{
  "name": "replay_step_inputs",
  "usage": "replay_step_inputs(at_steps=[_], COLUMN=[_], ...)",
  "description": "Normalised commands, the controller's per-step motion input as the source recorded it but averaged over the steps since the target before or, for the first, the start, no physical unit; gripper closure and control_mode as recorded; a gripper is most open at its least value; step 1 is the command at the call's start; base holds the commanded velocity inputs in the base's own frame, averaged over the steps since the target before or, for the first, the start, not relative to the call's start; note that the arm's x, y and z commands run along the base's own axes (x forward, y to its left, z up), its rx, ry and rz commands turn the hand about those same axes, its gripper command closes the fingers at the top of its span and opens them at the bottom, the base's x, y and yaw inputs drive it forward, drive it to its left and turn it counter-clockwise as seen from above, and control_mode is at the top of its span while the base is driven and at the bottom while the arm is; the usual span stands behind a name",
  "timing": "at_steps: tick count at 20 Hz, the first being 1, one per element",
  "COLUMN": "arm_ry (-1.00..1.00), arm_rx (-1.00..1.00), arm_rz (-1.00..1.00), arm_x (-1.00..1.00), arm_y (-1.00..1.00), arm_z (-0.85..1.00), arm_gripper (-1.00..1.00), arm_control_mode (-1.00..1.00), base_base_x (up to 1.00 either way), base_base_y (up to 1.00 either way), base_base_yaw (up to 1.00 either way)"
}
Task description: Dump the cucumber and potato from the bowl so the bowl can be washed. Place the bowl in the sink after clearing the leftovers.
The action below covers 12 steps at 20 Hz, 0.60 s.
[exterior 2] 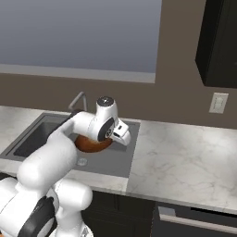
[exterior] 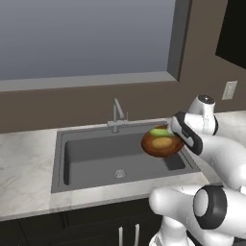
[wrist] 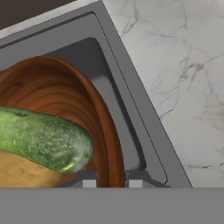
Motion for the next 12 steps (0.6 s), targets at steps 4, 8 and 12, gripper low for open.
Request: replay_step_inputs(at_steps=[4,8,12], arm_ry=[0.03,0.03,0.00], arm_rx=[0.00,-0.04,-0.09], arm_rz=[0.02,0.06,0.06], arm_x=[0.00,0.00,0.01], arm_y=[0.15,0.09,0.02], arm_z=[-0.02,-0.33,-0.38], arm_gripper=[1.00,1.00,1.00], arm_control_mode=[-1.00,-1.00,-1.00], base_base_x=[0.00,0.00,0.00], base_base_y=[0.00,0.00,0.00], base_base_yaw=[0.00,0.00,0.00])
